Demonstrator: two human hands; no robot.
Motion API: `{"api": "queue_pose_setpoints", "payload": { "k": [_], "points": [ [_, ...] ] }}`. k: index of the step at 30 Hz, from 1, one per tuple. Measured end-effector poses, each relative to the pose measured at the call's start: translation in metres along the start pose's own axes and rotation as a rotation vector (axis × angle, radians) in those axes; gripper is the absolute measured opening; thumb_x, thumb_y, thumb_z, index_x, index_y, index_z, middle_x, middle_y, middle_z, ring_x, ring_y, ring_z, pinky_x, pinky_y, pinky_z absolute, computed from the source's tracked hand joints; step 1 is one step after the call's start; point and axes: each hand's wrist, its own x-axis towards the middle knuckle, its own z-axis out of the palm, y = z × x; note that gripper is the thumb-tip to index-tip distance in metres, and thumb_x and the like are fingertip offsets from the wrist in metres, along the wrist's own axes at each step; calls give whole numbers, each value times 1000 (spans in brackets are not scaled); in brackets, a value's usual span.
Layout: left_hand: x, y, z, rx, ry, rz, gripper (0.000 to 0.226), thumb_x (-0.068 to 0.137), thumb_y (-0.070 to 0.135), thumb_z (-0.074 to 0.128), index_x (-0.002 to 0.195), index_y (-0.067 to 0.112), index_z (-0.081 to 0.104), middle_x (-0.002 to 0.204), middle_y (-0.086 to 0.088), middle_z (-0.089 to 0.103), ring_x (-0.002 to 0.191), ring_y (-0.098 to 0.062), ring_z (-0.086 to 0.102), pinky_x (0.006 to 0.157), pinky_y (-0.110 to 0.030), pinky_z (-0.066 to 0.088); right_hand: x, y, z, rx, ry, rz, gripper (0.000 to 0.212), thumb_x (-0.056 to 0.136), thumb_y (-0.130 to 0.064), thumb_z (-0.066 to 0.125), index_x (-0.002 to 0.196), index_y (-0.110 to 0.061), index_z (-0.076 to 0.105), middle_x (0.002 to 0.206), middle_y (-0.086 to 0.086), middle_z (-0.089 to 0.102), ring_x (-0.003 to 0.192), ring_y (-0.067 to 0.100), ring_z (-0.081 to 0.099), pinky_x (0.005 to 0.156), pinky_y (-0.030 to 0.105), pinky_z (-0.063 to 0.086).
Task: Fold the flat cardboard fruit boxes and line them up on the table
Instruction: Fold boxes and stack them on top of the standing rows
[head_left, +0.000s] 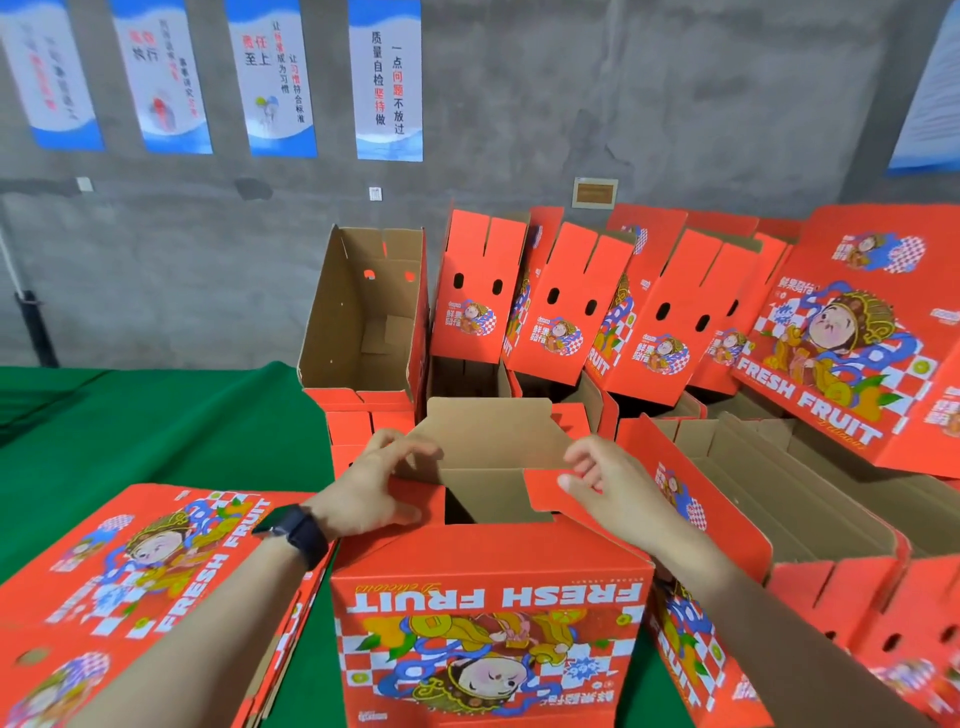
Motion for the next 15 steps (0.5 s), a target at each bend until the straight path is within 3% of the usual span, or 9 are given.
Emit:
{"api": "queue_pose_setpoints", "payload": {
  "k": [2, 4, 6, 8, 10, 11, 13, 15],
  "points": [
    [-2, -3, 0, -43, 67, -8, 45, 68, -1, 80, 104, 19, 61, 110, 1, 43, 100, -8, 50, 91, -7, 37, 6, -9, 0, 59, 11, 63, 38, 102, -35, 37, 135, -18, 48, 127, 1, 52, 109, 17, 55, 90, 28, 39],
    [-1, -6, 0, -51, 133, -46, 29, 68, 3, 82, 85, 18, 65, 103, 2, 50, 94, -8, 53, 87, -12, 40, 11, -14, 0, 159, 10, 148, 52, 101, -45, 22, 135, -19, 53, 120, 0, 59, 112, 19, 55, 91, 27, 34],
    [-2, -9, 2, -53, 160, -78, 20, 69, 4, 81, 69, 17, 66, 96, 2, 54, 89, -8, 56, 80, -8, 40, 11, -13, 1, 159, 3, 173, 65, 95, -55, 19, 113, -18, 70, 98, -7, 64, 100, 12, 53, 87, 25, 31],
    [-4, -12, 4, -105, 155, -116, 18, 72, 5, 77, 62, 14, 64, 94, -3, 60, 92, -15, 61, 88, -14, 43, 11, -6, 3, 53, -24, 112, 51, 95, -53, 38, 85, -20, 75, 90, -9, 64, 96, 8, 46, 88, 28, 29],
    [-8, -11, 4, -308, 172, -165, 10, 72, 16, 66, 65, 11, 60, 95, -12, 66, 92, -26, 66, 94, -39, 48, 12, 3, 5, -9, -118, 71, 19, 90, -44, 60, 80, -29, 66, 97, -10, 59, 103, 9, 44, 93, 31, 31],
    [-10, -10, 4, -353, 179, -183, 14, 71, 25, 64, 70, 12, 61, 96, -12, 67, 92, -27, 66, 91, -40, 48, 12, 5, 4, 5, -202, 88, 12, 87, -41, 65, 90, -30, 62, 106, -11, 55, 110, 10, 44, 95, 30, 32],
    [-9, -11, 4, -197, 100, -216, 37, 76, 47, 68, 97, 17, 65, 110, -3, 60, 102, -22, 58, 91, -34, 44, 11, 7, 3, 83, -340, 156, 28, 86, -40, 66, 110, -30, 54, 119, -12, 47, 119, 11, 42, 96, 29, 35],
    [-4, -10, 6, 13, -45, -300, 72, 77, 56, 68, 136, 21, 46, 132, 1, 42, 119, -19, 48, 102, -33, 40, 13, 5, 0, 44, -414, 172, 49, 86, -43, 66, 129, -35, 45, 133, -9, 41, 127, 14, 38, 105, 35, 34]
  ]
}}
